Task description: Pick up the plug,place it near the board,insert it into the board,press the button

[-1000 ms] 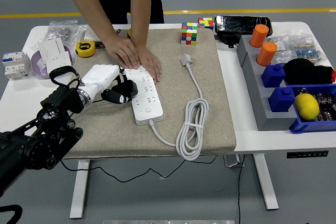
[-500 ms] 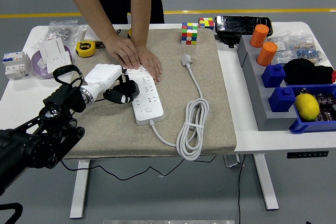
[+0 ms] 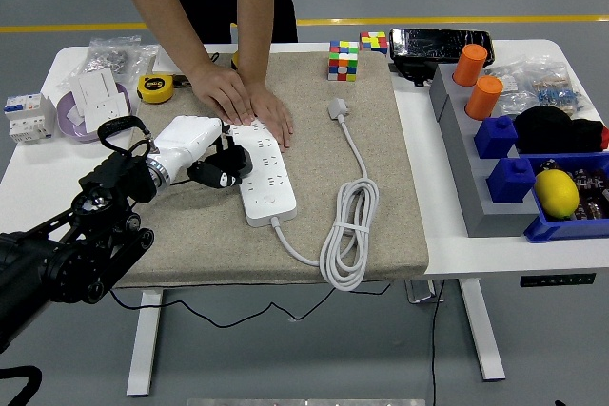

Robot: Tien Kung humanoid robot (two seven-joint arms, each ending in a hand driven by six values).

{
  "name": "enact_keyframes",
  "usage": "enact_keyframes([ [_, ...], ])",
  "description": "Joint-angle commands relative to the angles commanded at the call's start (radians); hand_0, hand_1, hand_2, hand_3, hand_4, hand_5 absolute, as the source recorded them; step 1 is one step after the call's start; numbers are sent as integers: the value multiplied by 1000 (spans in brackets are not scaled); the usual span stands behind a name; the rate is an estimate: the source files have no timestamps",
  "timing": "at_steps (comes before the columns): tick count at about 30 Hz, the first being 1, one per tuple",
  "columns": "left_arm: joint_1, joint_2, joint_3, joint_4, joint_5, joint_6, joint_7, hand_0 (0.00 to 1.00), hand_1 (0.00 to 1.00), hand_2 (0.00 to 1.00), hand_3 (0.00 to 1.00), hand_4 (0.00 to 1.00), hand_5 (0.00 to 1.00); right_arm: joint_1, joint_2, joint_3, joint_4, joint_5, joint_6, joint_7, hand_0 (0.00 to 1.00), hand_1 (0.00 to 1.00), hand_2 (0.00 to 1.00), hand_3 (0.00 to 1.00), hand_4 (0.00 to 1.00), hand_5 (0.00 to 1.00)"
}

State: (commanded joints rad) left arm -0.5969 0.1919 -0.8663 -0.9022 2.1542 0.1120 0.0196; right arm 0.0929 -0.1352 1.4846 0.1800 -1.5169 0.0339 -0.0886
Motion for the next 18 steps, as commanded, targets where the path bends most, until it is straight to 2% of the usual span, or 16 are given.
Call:
enact_keyframes([
  [4, 1, 1, -1, 1, -1, -4, 0, 704, 746, 609, 517, 737, 126, 0, 0, 5, 0, -5, 0, 1, 850, 762, 751, 785, 998, 902],
  [5, 1, 1, -1, 1, -1, -6, 1, 748, 834, 764, 628, 789, 141, 0, 0, 8, 0, -8, -1, 1, 850, 767, 751, 785, 998, 904],
  [11, 2, 2, 0, -2, 0, -11, 3, 748, 834, 764, 628, 789, 141, -1, 0, 9, 0, -10, 0, 1, 850, 767, 751, 785, 998, 904],
  [12, 2, 2, 0, -2, 0, -12, 3, 767, 867, 805, 765, 817, 153, -1, 0, 9, 0, -10, 0, 1, 850, 764, 752, 785, 998, 904],
  [17, 4, 3, 0, -4, -1, -16, 4, 767, 867, 805, 765, 817, 153, -2, 0, 8, 0, -10, 1, 1, 850, 764, 752, 785, 998, 904],
  [18, 4, 3, 1, -4, -1, -16, 4, 775, 879, 821, 814, 839, 158, -2, 0, 9, 0, -11, 1, 1, 850, 765, 752, 785, 998, 904],
])
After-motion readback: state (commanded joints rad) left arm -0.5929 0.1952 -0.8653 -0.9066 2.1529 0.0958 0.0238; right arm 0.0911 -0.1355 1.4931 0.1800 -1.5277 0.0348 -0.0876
